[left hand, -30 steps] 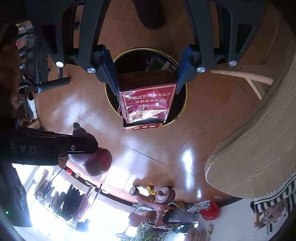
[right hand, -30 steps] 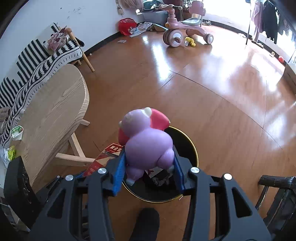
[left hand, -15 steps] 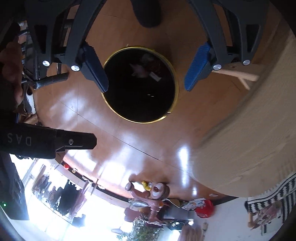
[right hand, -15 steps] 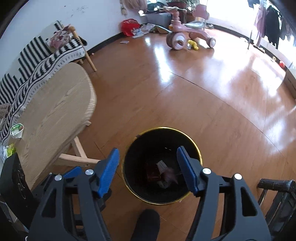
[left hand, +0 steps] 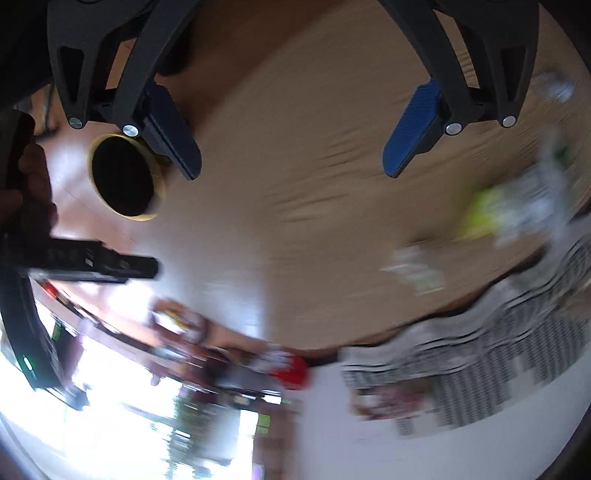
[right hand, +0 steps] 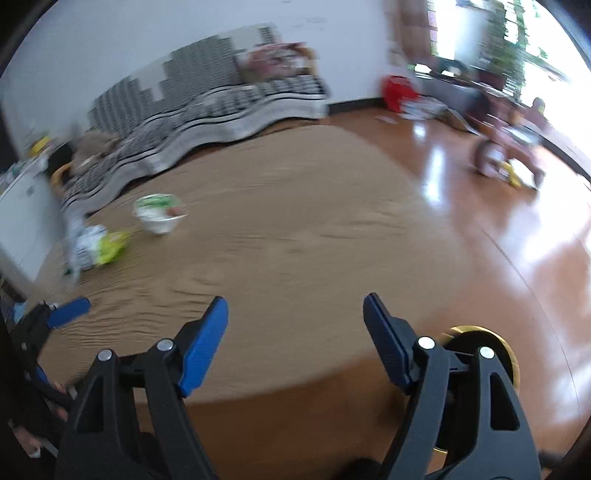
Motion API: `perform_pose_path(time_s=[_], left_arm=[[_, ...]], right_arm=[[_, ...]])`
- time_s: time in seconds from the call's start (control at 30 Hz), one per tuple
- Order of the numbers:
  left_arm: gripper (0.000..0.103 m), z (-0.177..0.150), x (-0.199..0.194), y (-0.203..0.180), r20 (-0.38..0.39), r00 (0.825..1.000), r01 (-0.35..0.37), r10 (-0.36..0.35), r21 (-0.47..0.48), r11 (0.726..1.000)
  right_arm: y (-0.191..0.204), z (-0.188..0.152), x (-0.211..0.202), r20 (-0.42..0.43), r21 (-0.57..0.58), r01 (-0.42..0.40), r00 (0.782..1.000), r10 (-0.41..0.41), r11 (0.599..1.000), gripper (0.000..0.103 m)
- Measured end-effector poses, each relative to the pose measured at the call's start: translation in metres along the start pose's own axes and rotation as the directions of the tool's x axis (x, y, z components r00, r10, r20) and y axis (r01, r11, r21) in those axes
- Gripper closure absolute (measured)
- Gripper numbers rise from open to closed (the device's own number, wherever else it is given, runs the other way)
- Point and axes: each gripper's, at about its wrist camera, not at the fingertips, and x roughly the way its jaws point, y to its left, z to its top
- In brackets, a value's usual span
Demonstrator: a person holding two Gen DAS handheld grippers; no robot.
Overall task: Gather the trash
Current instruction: 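Grasp the blue wrapper with the left tool while the right tool grasps a white plastic bag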
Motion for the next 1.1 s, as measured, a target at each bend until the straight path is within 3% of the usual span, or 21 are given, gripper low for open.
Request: perform_pose_path(time_s=[0.1, 0.17, 0.3, 0.43, 0.6, 0.9, 1.0, 1.1], left_arm=[[0.007, -0.018, -0.027, 0.077, -0.003, 0.993, -0.119, 0.119, -0.133, 0.984], [0.007, -0.031, -0.045, 0.125, -0.013, 0.981, -0.191, 0.193, -0.222, 0.956], [0.007, -0.050, -0.080, 0.191, -0.017, 0.959, -0.276, 0.285, -0.309, 0.910], [0.007, -0.071, -0.088, 0.238, -0.063, 0.958, -0.280, 0.279, -0.403, 0.871], [0.007, -0.094, -0.071, 0.272, -0.127, 0.958, -0.287, 0.258, -0.457, 0.842], [0.007, -0.098, -0.034, 0.291, -0.168, 0.953, -0.303, 0.252, -0.467, 0.831], [0.007, -0.101, -0.020, 0.294, -0.191, 0.947, -0.319, 0.258, -0.459, 0.830], [0.008, -0.102, -0.014, 0.290, -0.195, 0.942, -0.332, 0.272, -0.442, 0.833]], right_arm=[[0.057, 0.009, 0.019, -0.006, -0.063, -0.061, 0.998, 0.061, 0.996, 0.030], [0.097, 0.012, 0.034, -0.018, -0.109, -0.107, 0.994, 0.105, 0.988, 0.030], [0.163, 0.011, 0.061, -0.059, -0.159, -0.184, 0.982, 0.177, 0.970, 0.030], [0.207, 0.012, 0.088, -0.095, -0.151, -0.251, 0.966, 0.239, 0.956, 0.030], [0.252, 0.018, 0.113, -0.087, -0.161, -0.297, 0.954, 0.286, 0.941, 0.030], [0.318, 0.028, 0.157, -0.020, -0.322, -0.205, 0.978, 0.210, 0.924, 0.031], [0.330, 0.028, 0.168, -0.010, -0.355, -0.174, 0.983, 0.182, 0.919, 0.041], [0.336, 0.027, 0.176, -0.005, -0.384, -0.154, 0.986, 0.164, 0.910, 0.077]])
